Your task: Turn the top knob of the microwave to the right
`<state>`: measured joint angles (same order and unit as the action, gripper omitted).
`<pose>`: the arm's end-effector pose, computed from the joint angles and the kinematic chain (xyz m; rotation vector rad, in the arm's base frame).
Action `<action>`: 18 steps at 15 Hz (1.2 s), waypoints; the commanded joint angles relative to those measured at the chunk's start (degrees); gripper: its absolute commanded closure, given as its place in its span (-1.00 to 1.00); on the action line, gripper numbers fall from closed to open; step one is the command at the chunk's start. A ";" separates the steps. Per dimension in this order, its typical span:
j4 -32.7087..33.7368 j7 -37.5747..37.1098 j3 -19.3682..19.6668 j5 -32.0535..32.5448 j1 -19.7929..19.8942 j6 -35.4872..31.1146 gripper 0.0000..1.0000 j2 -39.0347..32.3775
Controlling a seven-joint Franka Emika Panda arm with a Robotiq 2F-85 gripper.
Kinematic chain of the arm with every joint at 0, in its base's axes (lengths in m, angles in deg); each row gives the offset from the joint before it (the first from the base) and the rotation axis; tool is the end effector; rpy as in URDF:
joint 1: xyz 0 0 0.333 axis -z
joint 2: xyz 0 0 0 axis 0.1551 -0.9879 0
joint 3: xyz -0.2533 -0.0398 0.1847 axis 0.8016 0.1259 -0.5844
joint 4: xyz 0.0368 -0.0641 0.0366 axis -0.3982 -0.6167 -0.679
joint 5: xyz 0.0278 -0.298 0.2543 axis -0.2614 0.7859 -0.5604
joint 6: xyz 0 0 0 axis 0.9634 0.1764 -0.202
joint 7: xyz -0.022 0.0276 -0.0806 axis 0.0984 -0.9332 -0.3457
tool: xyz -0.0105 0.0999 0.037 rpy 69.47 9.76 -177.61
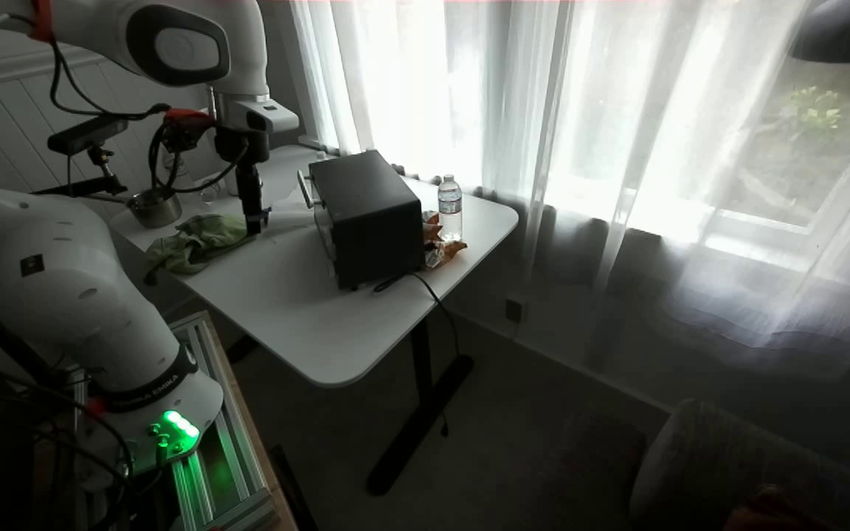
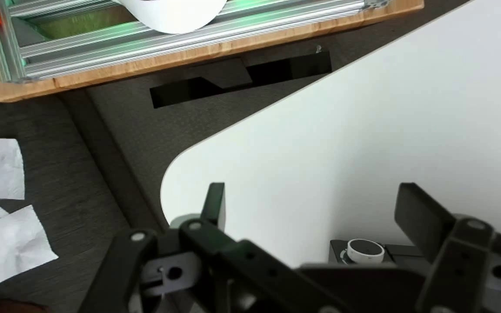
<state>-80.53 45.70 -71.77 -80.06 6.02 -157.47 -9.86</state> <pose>0.2738 0.0979 0.4077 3.0429 -0.3280 -0.3139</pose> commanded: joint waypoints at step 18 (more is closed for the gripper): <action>-0.03 -8.64 -0.26 -3.40 -2.65 -36.19 -1.00 -26.17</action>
<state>-80.56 38.05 -72.84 -82.77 4.38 -189.97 -33.22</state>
